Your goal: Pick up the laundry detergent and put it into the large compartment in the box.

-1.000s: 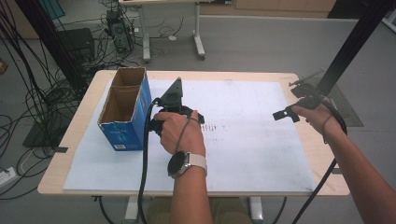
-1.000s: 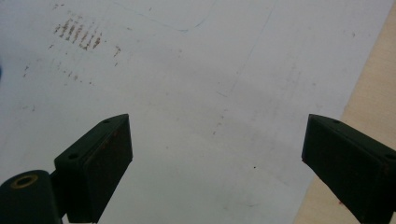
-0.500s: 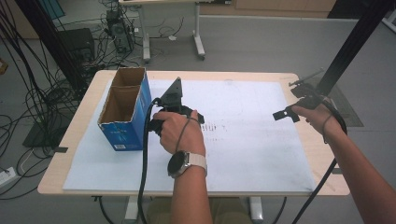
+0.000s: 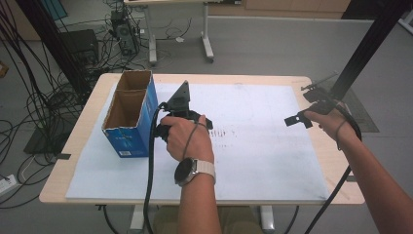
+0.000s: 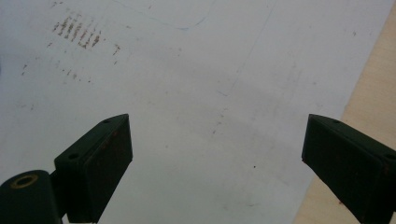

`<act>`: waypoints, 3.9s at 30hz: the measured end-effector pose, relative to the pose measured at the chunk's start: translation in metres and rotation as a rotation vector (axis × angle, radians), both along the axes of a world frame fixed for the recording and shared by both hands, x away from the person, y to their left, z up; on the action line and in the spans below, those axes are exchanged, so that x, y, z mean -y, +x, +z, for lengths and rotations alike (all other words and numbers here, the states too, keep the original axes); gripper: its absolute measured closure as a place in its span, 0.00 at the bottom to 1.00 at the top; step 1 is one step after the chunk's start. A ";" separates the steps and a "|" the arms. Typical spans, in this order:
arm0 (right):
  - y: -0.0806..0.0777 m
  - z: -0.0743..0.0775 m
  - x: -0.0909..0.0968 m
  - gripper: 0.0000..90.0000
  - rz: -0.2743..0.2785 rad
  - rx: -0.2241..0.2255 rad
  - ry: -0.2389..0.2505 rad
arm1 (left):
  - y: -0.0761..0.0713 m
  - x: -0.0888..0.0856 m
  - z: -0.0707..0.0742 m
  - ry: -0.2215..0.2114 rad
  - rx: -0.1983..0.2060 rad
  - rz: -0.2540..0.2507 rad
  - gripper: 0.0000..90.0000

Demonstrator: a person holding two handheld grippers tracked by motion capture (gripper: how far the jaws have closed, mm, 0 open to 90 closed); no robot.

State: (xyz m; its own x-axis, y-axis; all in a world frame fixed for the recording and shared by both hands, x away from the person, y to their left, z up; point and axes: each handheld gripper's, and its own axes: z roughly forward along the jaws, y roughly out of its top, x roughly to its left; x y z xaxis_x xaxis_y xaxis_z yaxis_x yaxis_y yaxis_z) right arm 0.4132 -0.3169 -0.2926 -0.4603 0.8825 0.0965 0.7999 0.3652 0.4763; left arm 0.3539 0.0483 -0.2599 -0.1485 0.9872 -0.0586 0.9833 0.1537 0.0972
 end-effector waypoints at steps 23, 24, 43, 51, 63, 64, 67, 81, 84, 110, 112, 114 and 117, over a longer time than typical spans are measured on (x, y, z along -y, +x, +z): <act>0.000 -0.003 0.001 0.09 0.002 -0.006 -0.002 | 0.001 0.000 0.000 -0.008 -0.004 -0.002 0.09; 0.000 -0.003 0.001 0.09 0.003 -0.005 -0.002 | 0.001 0.000 0.000 -0.008 -0.005 -0.004 0.09; 0.001 -0.003 0.000 0.10 0.005 0.000 0.003 | 0.002 -0.001 0.000 -0.020 -0.006 0.000 0.09; 0.001 -0.004 -0.001 0.10 0.005 -0.004 0.004 | 0.002 -0.002 0.000 -0.024 -0.013 0.000 0.09; 0.002 -0.006 -0.001 0.10 0.009 -0.003 0.008 | 0.004 -0.002 -0.005 -0.031 -0.025 -0.003 0.09; 0.002 -0.007 0.000 0.10 0.006 -0.005 0.009 | 0.005 -0.002 -0.005 -0.029 -0.026 -0.002 0.10; 0.002 -0.009 0.000 0.10 0.006 -0.007 0.011 | 0.005 -0.002 -0.008 -0.026 -0.033 -0.002 0.10; 0.003 -0.014 0.002 0.10 0.007 -0.017 0.013 | 0.010 0.000 -0.020 -0.031 -0.059 -0.017 0.12; 0.003 -0.016 0.003 0.10 0.006 -0.017 0.012 | 0.011 0.001 -0.022 -0.030 -0.063 -0.019 0.12; 0.004 -0.019 0.006 0.10 0.005 -0.017 0.007 | 0.014 0.002 -0.027 -0.017 -0.074 -0.028 0.20; 0.004 -0.020 0.006 0.10 0.005 -0.016 0.007 | 0.014 0.002 -0.028 -0.016 -0.074 -0.028 0.22; 0.004 -0.021 0.006 0.10 0.004 -0.019 0.007 | 0.014 0.002 -0.027 -0.014 -0.079 -0.029 0.22; 0.004 -0.022 0.006 0.10 0.004 -0.021 0.008 | 0.014 0.002 -0.027 -0.012 -0.078 -0.027 0.22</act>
State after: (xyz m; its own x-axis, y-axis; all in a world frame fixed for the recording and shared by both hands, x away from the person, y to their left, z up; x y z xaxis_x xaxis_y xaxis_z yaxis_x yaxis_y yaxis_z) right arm 0.4172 -0.3227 -0.3144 -0.4615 0.8799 0.1132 0.8084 0.3645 0.4622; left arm 0.3679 0.0464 -0.2873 -0.1264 0.9901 -0.0603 0.9916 0.1277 0.0185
